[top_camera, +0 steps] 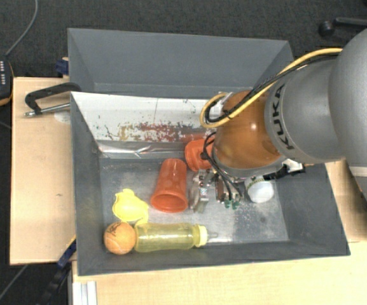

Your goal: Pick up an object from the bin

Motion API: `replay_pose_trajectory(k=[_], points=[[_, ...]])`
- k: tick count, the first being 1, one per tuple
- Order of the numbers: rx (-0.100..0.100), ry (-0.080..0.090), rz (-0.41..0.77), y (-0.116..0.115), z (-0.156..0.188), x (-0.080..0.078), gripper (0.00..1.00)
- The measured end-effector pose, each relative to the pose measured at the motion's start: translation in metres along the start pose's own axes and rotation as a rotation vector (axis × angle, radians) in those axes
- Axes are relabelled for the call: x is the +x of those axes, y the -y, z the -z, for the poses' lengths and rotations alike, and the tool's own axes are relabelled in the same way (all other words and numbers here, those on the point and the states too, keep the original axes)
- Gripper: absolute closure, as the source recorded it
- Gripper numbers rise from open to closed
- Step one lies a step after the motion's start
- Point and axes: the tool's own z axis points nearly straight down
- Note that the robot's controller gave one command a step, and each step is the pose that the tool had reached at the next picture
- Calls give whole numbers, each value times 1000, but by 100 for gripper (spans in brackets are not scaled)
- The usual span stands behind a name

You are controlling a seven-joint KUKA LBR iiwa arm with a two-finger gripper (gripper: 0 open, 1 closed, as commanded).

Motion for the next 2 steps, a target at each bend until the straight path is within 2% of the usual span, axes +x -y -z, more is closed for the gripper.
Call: replay_pose_trajectory(k=[1,2], points=[[-2,1,5,0,1,4,0],[-2,1,6,0,1,4,0]])
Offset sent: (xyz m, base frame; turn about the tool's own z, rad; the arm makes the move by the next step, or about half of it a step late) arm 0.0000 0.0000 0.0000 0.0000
